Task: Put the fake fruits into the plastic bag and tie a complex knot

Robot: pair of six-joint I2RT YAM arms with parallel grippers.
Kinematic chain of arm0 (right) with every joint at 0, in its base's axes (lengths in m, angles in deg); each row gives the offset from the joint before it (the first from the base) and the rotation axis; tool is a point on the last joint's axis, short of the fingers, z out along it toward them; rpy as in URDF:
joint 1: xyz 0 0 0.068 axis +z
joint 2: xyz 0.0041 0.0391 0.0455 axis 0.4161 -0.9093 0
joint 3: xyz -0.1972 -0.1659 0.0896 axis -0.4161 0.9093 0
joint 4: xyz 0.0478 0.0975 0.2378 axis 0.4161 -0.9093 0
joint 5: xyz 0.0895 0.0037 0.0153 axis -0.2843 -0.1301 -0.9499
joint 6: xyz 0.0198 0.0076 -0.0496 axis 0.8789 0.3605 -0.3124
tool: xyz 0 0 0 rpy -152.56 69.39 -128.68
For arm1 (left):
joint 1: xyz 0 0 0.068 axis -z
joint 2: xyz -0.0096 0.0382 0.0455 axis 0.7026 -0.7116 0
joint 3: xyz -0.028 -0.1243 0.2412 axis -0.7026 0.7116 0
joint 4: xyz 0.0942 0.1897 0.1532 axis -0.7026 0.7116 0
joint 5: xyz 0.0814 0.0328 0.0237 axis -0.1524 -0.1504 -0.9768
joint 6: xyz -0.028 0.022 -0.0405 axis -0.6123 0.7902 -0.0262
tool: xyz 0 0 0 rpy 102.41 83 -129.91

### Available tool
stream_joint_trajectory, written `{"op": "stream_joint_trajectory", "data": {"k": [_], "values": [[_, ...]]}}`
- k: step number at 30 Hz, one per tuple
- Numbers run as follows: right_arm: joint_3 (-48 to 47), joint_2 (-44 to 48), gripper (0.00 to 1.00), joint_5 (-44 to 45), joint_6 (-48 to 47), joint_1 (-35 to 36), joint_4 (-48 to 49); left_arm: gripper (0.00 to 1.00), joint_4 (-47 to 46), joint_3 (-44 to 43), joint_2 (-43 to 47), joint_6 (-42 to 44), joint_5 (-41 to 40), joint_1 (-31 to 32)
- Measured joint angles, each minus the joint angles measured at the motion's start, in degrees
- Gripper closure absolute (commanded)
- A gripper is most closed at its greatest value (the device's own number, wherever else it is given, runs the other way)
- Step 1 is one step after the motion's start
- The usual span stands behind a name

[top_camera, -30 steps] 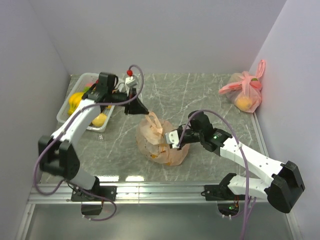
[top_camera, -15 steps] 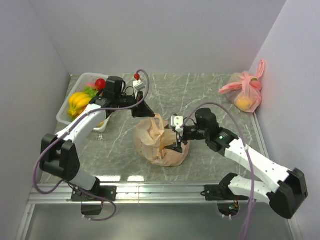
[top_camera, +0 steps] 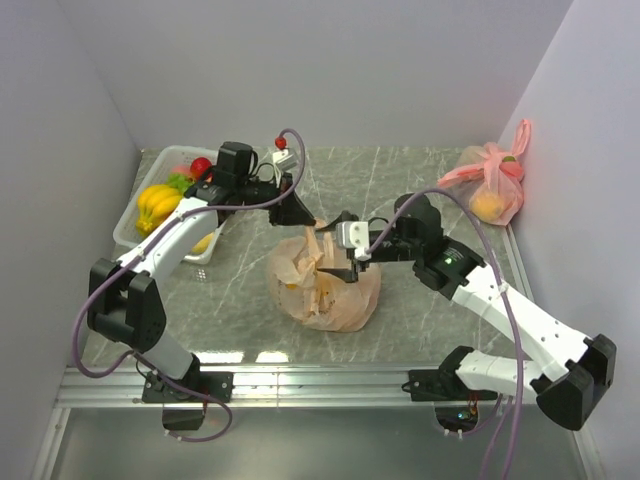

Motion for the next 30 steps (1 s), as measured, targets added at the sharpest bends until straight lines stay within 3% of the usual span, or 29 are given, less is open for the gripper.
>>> {"op": "stream_joint_trajectory", "data": {"k": [2,3,5,6,7,17,19,20,21,24,30], "values": [[-1.0,-1.4,0.47,-0.9,-4.1,0.9,-1.6,1.00,0.8,-0.7,-0.5,0.4,0.0,0.0],[-1.0,-2.0,0.64,-1.1,-5.9,1.2,-2.3,1.00,1.1,-1.1,-0.7,0.5,0.0,0.0],[-1.0,-3.0,0.82,-1.2,-8.8,1.7,-4.1,1.00,1.8,-1.4,-0.9,0.8,0.0,0.0],[-1.0,-3.5,0.96,-0.9,-10.1,1.8,-5.0,1.00,2.3,-1.4,-0.9,1.2,0.0,0.0],[-1.0,-4.1,1.00,-0.6,-11.2,1.9,-5.9,1.00,2.7,-1.5,-0.9,1.5,0.0,0.0],[-0.8,-2.6,1.00,1.4,-10.6,1.0,-10.0,1.00,5.1,-1.6,-0.8,4.4,-0.5,-0.2],[-0.8,-1.7,0.76,2.0,-9.1,0.5,-10.2,1.00,5.0,-1.6,-0.8,4.4,-0.6,-0.2],[-0.6,-1.2,0.42,2.3,-8.5,0.4,-10.0,1.00,5.0,-1.6,-0.8,4.4,-0.6,-0.2],[-0.1,-0.6,0.33,2.8,-7.8,0.3,-9.6,1.00,5.0,-1.6,-0.8,4.4,-0.6,-0.3],[1.2,0.6,0.25,4.0,-7.9,0.3,-8.1,1.00,5.2,-1.7,-0.8,4.6,-0.5,-0.3],[-0.2,-1.5,0.25,3.2,-15.7,0.3,-8.2,1.00,6.8,-2.7,-1.3,5.0,-0.4,0.1]]}}
